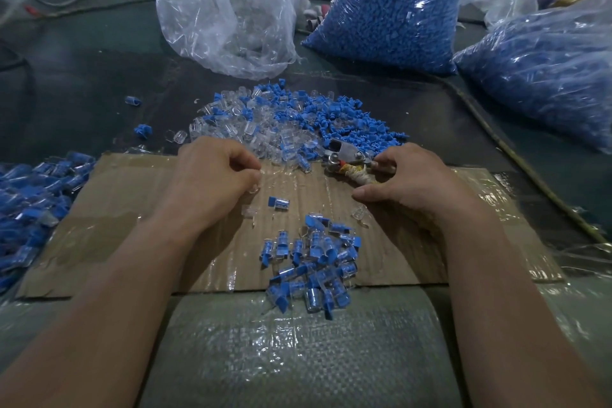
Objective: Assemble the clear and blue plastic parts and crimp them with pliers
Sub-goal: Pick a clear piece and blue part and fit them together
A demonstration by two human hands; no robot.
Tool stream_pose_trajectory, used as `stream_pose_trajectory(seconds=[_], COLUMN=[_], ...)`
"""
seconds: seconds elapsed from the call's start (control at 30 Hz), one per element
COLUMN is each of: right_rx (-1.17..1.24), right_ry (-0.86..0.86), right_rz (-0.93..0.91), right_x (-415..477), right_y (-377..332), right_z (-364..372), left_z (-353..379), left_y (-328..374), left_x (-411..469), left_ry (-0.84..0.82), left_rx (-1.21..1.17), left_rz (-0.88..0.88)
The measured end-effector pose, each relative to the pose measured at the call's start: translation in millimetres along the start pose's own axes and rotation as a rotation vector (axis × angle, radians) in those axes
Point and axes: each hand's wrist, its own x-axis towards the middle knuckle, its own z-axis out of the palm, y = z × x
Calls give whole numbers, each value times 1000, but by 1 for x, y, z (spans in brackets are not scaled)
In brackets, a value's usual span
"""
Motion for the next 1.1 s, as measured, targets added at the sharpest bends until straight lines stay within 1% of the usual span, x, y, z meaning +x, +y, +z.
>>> stream_pose_trajectory(seconds=[0.13,0.23,0.27,0.33,0.4,0.47,0.57,0.67,0.77,0.9,1.1], right_rx=[25,146,185,224,195,141,106,96,124,164,193], right_ry=[-45,-57,-27,115,283,358,313,255,271,305,385], right_rz=[4,22,26,7,-2,26,64,79,80,73,33], right_x=[0,-3,-2,1,5,10,19,23,24,24,20], right_y=[4,5,5,5,5,5,5,6,6,5,6], right_z=[-3,-6,-6,-4,0,3,6,8,7,7,6], left_z=[0,1,0,0,1,4,5,7,7,6,5], left_y=[7,10,10,11,12,13,14,12,11,13,14], left_x=[-3,-5,-5,-6,-7,-8,-9,-9,-8,-9,-10], left_ry=[4,31,47,47,14,-11,-6,-18,-19,32,38], left_rx=[-37,-23,-20,-88,-158,-140,-103,-217,-263,-174,-178], left_rz=[48,112,119,108,88,99,134,94,65,110,123])
